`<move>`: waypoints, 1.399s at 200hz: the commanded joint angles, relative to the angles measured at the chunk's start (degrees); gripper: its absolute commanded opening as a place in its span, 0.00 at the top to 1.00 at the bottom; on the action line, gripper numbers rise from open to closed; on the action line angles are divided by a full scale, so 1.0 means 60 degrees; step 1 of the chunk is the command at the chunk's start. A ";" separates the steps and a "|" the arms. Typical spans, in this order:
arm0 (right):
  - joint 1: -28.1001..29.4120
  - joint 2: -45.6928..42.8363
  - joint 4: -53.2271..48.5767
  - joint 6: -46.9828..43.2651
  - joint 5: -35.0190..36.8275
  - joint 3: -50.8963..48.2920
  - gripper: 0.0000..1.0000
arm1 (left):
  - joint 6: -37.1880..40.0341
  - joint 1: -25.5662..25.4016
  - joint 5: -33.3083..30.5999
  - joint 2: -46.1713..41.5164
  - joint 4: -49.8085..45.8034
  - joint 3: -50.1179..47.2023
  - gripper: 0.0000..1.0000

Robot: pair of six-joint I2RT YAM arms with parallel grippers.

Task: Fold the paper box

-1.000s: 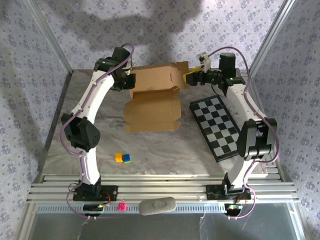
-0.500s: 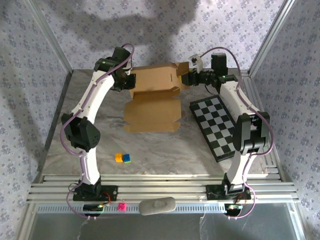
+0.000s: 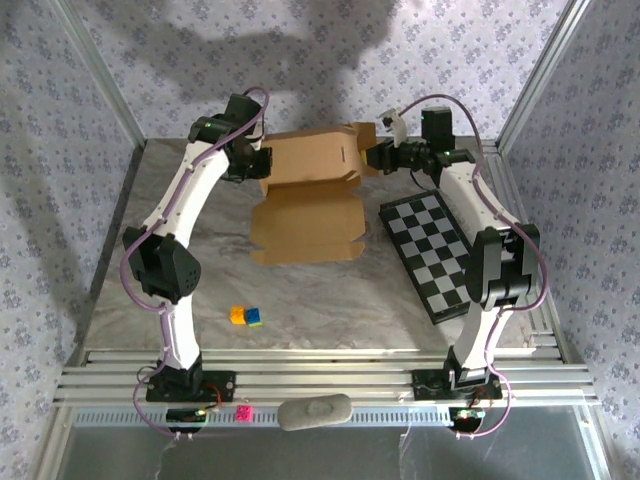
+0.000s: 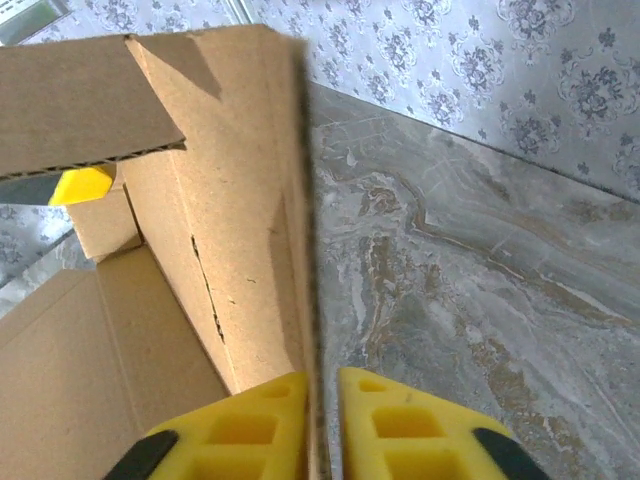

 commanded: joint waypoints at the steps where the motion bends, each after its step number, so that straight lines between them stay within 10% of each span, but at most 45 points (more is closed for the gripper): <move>1: 0.0148 -0.0373 -0.0350 -0.0244 0.0424 0.0416 0.92 | -0.0008 0.0044 0.0269 -0.0083 -0.0243 0.0179 1.00; 57: 0.0921 -0.0713 -0.0531 0.0103 0.2874 0.0440 1.00 | -0.0493 -0.0020 0.0354 -0.0080 -0.0239 0.0307 1.00; 124: 0.3707 -0.1484 -0.0151 0.0878 1.1089 -0.0328 1.00 | -0.0954 -0.0050 0.0241 -0.0030 -0.0298 0.0355 1.00; 181: 0.4887 -0.1365 -0.0819 0.1608 1.3964 0.0269 1.00 | -0.1027 -0.0050 0.0047 -0.0025 -0.0412 0.0384 1.00; 209: 0.4717 -0.1998 -0.0732 0.1438 1.3034 0.0177 1.00 | -0.0959 -0.0006 -0.0131 -0.0058 -0.0531 0.0399 1.00; 247: 0.2839 -0.3631 -0.0676 0.1913 0.6770 -0.0314 0.40 | -0.0556 0.0162 -0.0371 -0.0076 -0.0500 0.0350 1.00; 280: 0.0549 -0.4196 0.0519 0.4224 0.2921 -0.0757 0.30 | -0.0115 0.0272 -0.0144 -0.0067 0.0302 -0.0001 1.00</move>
